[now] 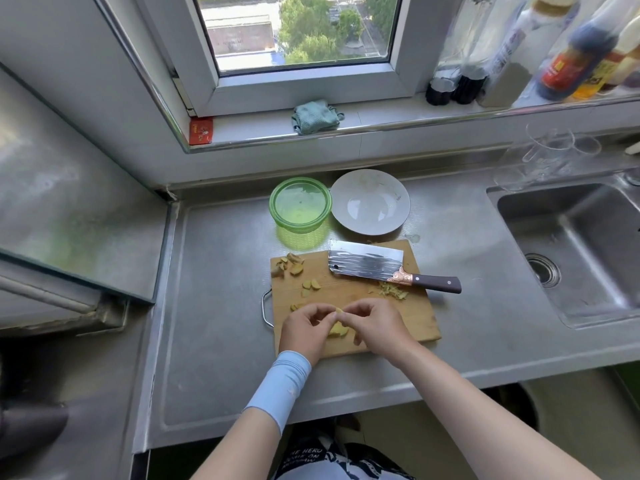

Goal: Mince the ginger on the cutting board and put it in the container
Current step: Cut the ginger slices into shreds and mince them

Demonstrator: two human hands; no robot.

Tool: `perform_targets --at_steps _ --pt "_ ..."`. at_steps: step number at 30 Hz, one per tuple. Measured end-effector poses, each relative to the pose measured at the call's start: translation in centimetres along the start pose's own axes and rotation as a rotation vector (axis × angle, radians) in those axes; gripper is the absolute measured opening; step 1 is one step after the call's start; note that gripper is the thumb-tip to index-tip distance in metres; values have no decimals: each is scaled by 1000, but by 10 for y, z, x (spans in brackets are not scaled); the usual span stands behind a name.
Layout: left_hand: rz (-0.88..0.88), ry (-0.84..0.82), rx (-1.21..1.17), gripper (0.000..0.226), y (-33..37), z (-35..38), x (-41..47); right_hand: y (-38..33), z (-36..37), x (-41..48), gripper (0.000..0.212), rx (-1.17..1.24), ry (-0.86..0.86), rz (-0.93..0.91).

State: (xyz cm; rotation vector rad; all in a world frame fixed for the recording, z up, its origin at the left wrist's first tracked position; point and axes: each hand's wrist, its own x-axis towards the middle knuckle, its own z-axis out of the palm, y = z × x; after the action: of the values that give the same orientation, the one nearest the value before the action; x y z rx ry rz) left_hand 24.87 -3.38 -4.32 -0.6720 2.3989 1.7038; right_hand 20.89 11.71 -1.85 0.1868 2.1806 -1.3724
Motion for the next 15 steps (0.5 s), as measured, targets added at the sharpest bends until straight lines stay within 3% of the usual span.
perform_targets --at_steps 2,6,9,15 --pt "37 -28 95 9 0 2 1 2 -4 2 10 14 32 37" --pt "264 -39 579 30 -12 1 6 16 -7 8 10 50 80 206" --pt "257 -113 587 36 -17 4 7 20 -5 9 10 76 76 277" --pt "302 -86 553 35 -20 9 12 20 3 12 9 149 118 361"
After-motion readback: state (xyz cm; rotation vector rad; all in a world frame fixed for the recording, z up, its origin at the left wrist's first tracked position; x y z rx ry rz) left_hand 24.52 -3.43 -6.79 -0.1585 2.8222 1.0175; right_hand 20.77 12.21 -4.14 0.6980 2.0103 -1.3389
